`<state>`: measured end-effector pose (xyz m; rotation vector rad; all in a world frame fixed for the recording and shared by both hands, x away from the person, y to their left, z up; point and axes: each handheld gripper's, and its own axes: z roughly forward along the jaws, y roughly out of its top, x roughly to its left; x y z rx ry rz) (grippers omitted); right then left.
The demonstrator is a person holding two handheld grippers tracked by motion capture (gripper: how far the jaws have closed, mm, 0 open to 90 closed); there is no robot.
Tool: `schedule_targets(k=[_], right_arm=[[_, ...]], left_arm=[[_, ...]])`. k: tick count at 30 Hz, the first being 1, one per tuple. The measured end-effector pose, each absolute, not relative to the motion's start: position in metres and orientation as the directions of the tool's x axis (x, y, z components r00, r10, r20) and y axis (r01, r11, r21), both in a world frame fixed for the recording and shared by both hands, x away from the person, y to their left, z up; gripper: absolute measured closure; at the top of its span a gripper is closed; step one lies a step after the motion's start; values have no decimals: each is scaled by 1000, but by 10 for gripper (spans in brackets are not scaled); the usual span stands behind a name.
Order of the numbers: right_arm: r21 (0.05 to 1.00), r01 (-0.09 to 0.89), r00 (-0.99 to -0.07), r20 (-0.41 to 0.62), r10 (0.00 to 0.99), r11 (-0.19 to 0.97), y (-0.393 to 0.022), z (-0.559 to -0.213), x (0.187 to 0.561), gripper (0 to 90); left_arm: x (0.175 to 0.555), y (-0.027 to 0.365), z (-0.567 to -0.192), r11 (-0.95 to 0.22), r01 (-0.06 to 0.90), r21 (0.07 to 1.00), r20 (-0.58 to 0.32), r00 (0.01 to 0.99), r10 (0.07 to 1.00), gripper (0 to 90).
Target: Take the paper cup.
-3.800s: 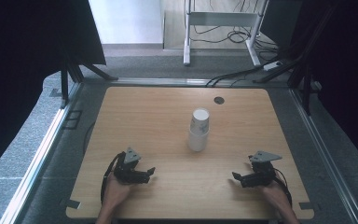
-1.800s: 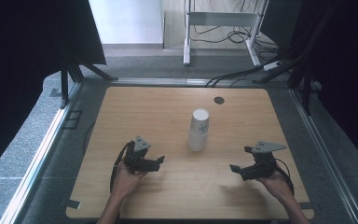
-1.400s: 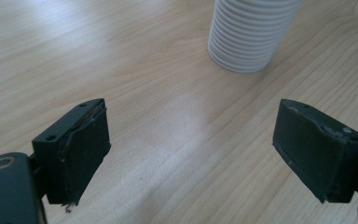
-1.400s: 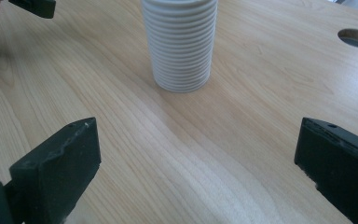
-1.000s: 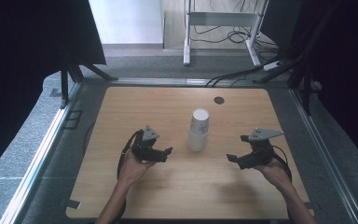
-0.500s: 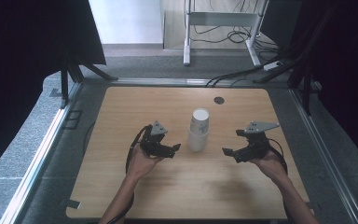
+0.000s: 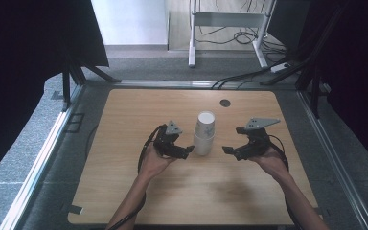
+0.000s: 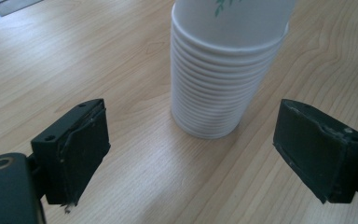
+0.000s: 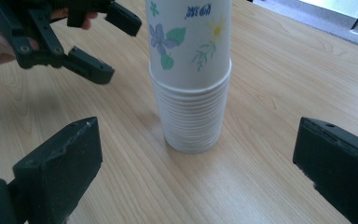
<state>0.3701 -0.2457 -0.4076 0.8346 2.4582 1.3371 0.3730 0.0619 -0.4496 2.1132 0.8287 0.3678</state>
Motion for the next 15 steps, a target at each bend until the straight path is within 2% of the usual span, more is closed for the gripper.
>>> schedule_targets(k=[15], right_arm=[[817,375,-831,87,550,438,-229,-401,385,6]], left_arm=[[385,36,-453,-471,421,775,-20,762,648,105]])
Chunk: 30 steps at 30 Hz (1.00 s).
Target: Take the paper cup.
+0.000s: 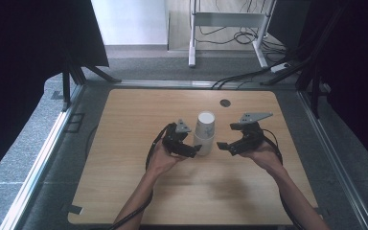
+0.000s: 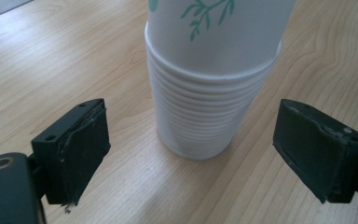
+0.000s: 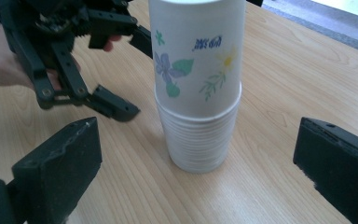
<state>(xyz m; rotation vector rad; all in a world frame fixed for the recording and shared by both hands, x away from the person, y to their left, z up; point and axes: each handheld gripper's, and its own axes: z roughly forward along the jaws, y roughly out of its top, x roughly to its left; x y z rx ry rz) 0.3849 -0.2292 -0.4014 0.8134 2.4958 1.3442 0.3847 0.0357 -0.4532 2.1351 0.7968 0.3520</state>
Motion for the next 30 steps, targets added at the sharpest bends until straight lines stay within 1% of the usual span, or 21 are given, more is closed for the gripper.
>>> schedule_targets(k=[7,17,27,30], right_arm=[[813,367,-836,76,543,451,-220,-397,392,14],[805,357,-849,68,525,474,-205,-390,406,62],[810,357,-846,70,528,465,-196,-382,417,106],[812,361,-846,79,527,458,-192,-378,421,129]], left_arm=[[389,27,-454,-468,415,780,-24,767,641,107],[396,20,-457,-452,425,784,-57,774,631,128],[400,17,-457,-441,426,790,-71,778,624,145],[400,15,-458,-440,425,791,-74,781,621,165]])
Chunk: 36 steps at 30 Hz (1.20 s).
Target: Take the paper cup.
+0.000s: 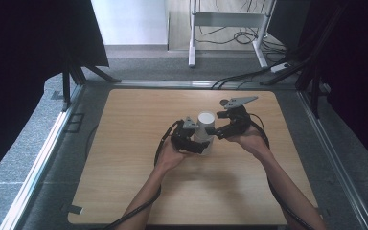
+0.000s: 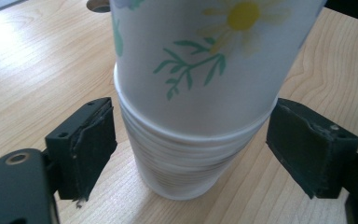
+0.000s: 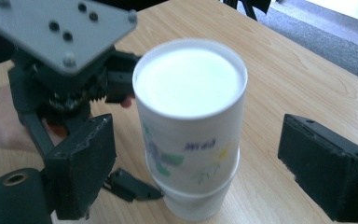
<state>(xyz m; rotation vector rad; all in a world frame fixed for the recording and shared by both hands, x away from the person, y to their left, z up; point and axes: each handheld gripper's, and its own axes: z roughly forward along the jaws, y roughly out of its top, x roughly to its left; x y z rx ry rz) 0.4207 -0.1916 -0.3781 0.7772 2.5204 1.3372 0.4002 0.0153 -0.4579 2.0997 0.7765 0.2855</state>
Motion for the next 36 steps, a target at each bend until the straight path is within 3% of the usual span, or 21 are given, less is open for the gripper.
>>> schedule_targets(k=[12,17,19,36], right_arm=[[814,369,-840,86,536,448,-182,-368,430,179],[804,375,-840,85,536,460,-177,-365,432,267],[801,366,-851,83,518,474,-176,-363,431,349],[799,342,-850,39,525,495,-176,-339,427,372]], left_arm=[[400,15,-459,-439,415,797,-62,779,624,208],[399,14,-458,-450,412,792,-51,780,624,212],[399,14,-458,-454,411,791,-48,780,624,214],[399,14,-458,-465,407,786,-38,783,621,210]])
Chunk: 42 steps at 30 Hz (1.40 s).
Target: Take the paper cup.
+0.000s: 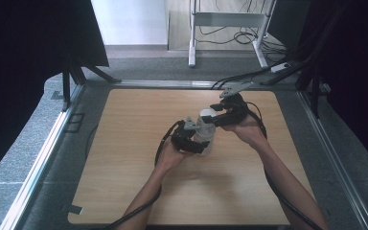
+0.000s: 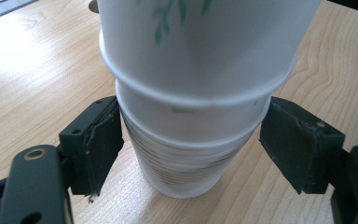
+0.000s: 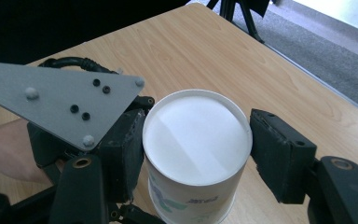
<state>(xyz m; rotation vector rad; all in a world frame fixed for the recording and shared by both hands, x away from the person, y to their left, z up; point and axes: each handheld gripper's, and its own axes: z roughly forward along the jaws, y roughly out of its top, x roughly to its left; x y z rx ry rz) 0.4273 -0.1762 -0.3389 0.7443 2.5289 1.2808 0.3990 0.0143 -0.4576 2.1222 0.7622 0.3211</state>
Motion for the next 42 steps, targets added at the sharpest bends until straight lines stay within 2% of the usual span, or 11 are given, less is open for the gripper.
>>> schedule_targets(k=[4,22,32,42], right_arm=[[807,334,-853,38,521,487,-179,-331,426,372],[832,309,-856,32,516,461,-190,-293,414,372],[838,295,-861,24,508,459,-200,-277,400,372],[839,280,-872,18,490,467,-212,-279,379,372]], left_arm=[[399,15,-459,-463,412,785,-47,784,619,198],[389,27,-448,-468,412,782,-60,796,602,0],[376,36,-441,-475,399,784,-54,807,588,0],[359,44,-439,-431,399,810,-96,814,573,0]])
